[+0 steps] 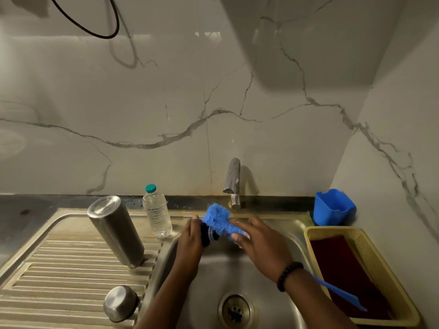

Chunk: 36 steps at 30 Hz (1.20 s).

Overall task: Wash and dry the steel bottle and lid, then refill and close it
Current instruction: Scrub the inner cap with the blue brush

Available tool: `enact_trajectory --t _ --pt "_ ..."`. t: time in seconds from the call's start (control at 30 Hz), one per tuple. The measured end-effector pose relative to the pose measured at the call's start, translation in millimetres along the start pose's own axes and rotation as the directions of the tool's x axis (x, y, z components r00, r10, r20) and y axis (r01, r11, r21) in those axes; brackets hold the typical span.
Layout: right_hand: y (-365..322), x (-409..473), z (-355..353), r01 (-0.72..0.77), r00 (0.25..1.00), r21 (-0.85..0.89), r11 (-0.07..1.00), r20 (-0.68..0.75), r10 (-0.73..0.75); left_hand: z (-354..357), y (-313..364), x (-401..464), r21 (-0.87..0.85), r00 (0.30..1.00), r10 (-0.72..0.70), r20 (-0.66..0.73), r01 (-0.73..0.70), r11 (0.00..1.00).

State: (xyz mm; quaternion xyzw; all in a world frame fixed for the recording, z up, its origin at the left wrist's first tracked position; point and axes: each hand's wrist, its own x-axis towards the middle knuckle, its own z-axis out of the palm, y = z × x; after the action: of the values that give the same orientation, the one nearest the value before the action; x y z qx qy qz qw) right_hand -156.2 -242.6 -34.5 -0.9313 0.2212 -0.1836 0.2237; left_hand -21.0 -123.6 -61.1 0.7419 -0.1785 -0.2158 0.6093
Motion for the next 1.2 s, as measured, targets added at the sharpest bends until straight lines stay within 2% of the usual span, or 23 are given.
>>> enact_trajectory --t 0.07,0.1,0.2,0.33,0.43,0.5,0.6,0.7,0.8,0.87,0.93,1.0,1.1,1.2 --pt "3 2 1 -0.066 0.996 0.144 0.987 0.068 0.057 1 -5 2 -0.151 0.996 -0.087 0.01 0.087 0.985" --pt "4 2 3 -0.102 0.992 0.23 0.968 0.095 0.082 2 -6 3 -0.282 0.988 -0.15 0.026 0.151 0.947" --pt "4 -4 9 -0.185 0.979 0.438 0.88 0.155 0.129 9 -10 8 -0.607 0.949 -0.31 0.062 0.282 0.743" --pt "0 -13 24 -0.165 0.986 0.472 0.866 0.049 0.161 21 -2 12 -0.766 0.914 -0.403 0.047 0.292 0.572" --pt "-4 -19 32 -0.11 0.983 0.346 0.932 -0.101 0.153 25 1 17 -0.808 0.884 -0.467 -0.017 0.263 0.528" --pt "-7 -23 35 -0.051 0.977 0.214 0.976 -0.192 0.093 25 4 20 -0.809 0.881 -0.469 -0.068 0.226 0.543" --pt "-11 -24 37 0.001 0.968 0.018 1.0 -0.252 0.004 24 10 24 -0.763 0.899 -0.425 -0.103 0.203 0.614" --pt "-12 -19 39 0.067 0.944 -0.183 0.981 -0.308 -0.122 23 10 19 -0.59 0.926 -0.335 -0.172 0.176 0.788" --pt "-16 -13 39 0.093 0.935 -0.327 0.94 -0.295 -0.195 21 7 9 -0.376 0.961 -0.134 -0.241 0.034 0.926" --pt "-19 -6 38 0.066 0.944 -0.316 0.946 -0.288 -0.162 19 5 6 -0.265 0.976 -0.018 -0.216 -0.041 0.963" --pt "-19 1 35 0.018 0.954 -0.244 0.97 -0.285 -0.09 19 2 5 -0.226 0.984 0.038 -0.172 -0.077 0.971" --pt "-18 4 28 -0.024 0.957 -0.178 0.984 -0.288 -0.029 19 5 6 -0.262 0.98 -0.034 -0.196 -0.019 0.965" --pt "-21 -4 25 0.025 0.951 -0.143 0.989 -0.303 -0.068 16 9 11 -0.314 0.951 -0.168 -0.258 0.082 0.946" --pt "-23 -13 34 0.083 0.958 -0.174 0.981 -0.256 -0.127 15 13 14 -0.259 0.935 -0.167 -0.314 0.085 0.962"
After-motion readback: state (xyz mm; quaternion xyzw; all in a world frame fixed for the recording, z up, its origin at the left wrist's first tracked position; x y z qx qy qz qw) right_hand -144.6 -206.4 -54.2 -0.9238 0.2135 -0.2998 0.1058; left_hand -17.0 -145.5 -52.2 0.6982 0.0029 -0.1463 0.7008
